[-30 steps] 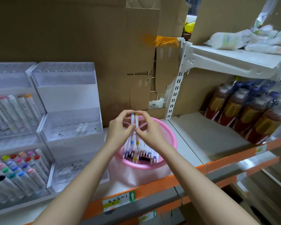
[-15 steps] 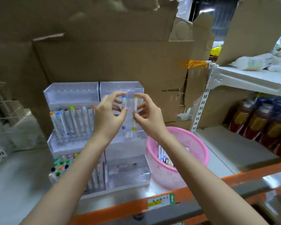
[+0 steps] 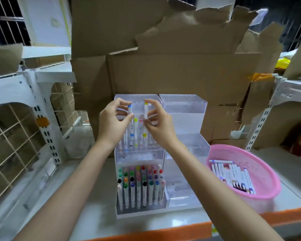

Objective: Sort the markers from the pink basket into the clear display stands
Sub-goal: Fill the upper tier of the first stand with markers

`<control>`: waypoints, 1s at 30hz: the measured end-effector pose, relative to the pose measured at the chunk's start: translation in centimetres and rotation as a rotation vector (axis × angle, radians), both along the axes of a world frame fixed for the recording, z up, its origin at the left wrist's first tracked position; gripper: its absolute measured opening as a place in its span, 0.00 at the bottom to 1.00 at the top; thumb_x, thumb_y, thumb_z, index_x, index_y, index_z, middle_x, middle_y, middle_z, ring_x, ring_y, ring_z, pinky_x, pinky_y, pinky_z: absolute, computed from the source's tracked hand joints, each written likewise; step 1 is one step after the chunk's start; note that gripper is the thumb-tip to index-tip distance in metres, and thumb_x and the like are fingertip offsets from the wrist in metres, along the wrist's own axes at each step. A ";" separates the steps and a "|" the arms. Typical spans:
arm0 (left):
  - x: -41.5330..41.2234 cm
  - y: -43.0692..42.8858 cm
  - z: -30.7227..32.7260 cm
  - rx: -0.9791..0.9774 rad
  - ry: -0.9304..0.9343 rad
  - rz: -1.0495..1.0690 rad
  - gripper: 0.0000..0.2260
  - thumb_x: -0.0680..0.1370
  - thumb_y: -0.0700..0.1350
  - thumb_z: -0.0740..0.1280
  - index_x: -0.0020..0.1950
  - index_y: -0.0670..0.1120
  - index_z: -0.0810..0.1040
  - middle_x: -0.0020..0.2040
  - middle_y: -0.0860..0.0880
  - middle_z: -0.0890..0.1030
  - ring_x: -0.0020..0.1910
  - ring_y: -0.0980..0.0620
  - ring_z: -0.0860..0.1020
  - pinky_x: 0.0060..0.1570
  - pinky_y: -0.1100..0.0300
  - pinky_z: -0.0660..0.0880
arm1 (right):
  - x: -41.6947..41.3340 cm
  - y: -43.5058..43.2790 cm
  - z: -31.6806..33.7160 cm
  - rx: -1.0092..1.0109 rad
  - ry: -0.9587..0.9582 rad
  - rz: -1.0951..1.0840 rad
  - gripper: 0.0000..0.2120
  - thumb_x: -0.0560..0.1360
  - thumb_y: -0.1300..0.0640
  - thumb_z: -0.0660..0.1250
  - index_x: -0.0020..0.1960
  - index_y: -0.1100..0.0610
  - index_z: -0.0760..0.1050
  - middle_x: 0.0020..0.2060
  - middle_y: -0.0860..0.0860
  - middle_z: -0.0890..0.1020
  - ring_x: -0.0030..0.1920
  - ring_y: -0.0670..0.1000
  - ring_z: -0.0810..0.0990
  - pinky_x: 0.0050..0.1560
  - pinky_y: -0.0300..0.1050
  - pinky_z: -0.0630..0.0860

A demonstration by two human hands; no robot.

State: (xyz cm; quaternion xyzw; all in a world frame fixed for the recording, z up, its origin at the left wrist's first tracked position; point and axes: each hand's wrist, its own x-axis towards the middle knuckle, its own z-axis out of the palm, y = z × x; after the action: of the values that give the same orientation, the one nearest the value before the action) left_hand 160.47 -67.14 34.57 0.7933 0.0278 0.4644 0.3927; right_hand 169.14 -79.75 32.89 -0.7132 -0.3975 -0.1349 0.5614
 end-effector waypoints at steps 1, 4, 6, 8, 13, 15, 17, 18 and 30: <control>0.1 0.5 -0.1 -0.001 0.006 -0.010 0.11 0.71 0.37 0.74 0.48 0.49 0.76 0.45 0.51 0.80 0.43 0.54 0.81 0.39 0.74 0.73 | 0.0 0.5 -0.1 0.004 0.000 -0.006 0.22 0.74 0.65 0.69 0.64 0.51 0.71 0.36 0.45 0.74 0.37 0.46 0.76 0.36 0.34 0.73; 0.5 1.6 -0.2 -0.006 0.023 -0.042 0.12 0.71 0.38 0.74 0.48 0.50 0.76 0.44 0.50 0.80 0.43 0.54 0.81 0.39 0.72 0.75 | 0.0 1.5 -0.3 0.032 0.011 -0.010 0.22 0.74 0.66 0.69 0.64 0.51 0.72 0.35 0.44 0.74 0.35 0.44 0.75 0.36 0.32 0.74; 0.8 2.1 -0.3 -0.006 0.031 -0.063 0.12 0.71 0.38 0.74 0.48 0.50 0.76 0.44 0.50 0.80 0.43 0.55 0.81 0.40 0.73 0.74 | -0.1 2.0 -0.4 0.053 -0.009 -0.027 0.22 0.73 0.66 0.70 0.64 0.51 0.72 0.35 0.44 0.74 0.36 0.46 0.76 0.35 0.31 0.73; 1.0 2.4 -0.5 -0.004 0.032 -0.084 0.11 0.71 0.38 0.74 0.48 0.49 0.76 0.45 0.50 0.80 0.43 0.55 0.81 0.40 0.73 0.74 | -0.1 2.4 -0.7 0.055 -0.054 -0.045 0.22 0.73 0.66 0.70 0.64 0.52 0.71 0.36 0.44 0.74 0.37 0.47 0.77 0.36 0.30 0.73; 1.2 3.0 -0.7 -0.005 0.033 -0.116 0.11 0.72 0.38 0.74 0.49 0.49 0.76 0.43 0.53 0.79 0.42 0.56 0.81 0.40 0.71 0.75 | -0.2 3.2 -1.5 0.036 -0.124 -0.091 0.23 0.72 0.66 0.71 0.65 0.54 0.71 0.35 0.44 0.74 0.36 0.46 0.76 0.37 0.35 0.76; 1.3 3.2 -0.8 0.005 0.036 -0.123 0.11 0.72 0.39 0.74 0.49 0.50 0.76 0.43 0.53 0.79 0.42 0.56 0.81 0.40 0.71 0.75 | -0.1 3.4 -1.8 0.035 -0.140 -0.100 0.24 0.72 0.66 0.71 0.65 0.54 0.71 0.35 0.44 0.74 0.36 0.46 0.77 0.38 0.35 0.75; 1.3 3.4 -1.0 0.015 0.035 -0.131 0.11 0.72 0.39 0.74 0.49 0.49 0.76 0.44 0.52 0.79 0.42 0.55 0.81 0.40 0.72 0.75 | -0.1 3.5 -1.9 0.028 -0.145 -0.106 0.24 0.72 0.66 0.71 0.65 0.54 0.71 0.35 0.44 0.74 0.36 0.47 0.77 0.38 0.36 0.76; 1.3 3.4 -1.0 0.021 0.034 -0.133 0.11 0.72 0.39 0.74 0.49 0.49 0.76 0.45 0.51 0.79 0.43 0.55 0.81 0.40 0.72 0.75 | -0.1 3.6 -1.9 0.024 -0.143 -0.108 0.24 0.72 0.65 0.71 0.65 0.54 0.71 0.35 0.44 0.74 0.36 0.47 0.77 0.38 0.36 0.76; 1.9 3.8 -2.1 0.196 0.052 -0.093 0.11 0.70 0.36 0.74 0.50 0.43 0.77 0.44 0.48 0.78 0.41 0.58 0.79 0.41 0.67 0.77 | -0.4 3.2 -2.0 0.024 -0.124 -0.100 0.23 0.72 0.66 0.71 0.65 0.55 0.71 0.35 0.49 0.76 0.37 0.49 0.77 0.38 0.36 0.76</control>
State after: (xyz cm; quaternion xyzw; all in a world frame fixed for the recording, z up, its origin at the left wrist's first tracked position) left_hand 162.41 -63.34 32.47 0.8402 -0.0445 0.4253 0.3335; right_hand 168.76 -76.51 30.85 -0.7156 -0.3938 -0.2112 0.5369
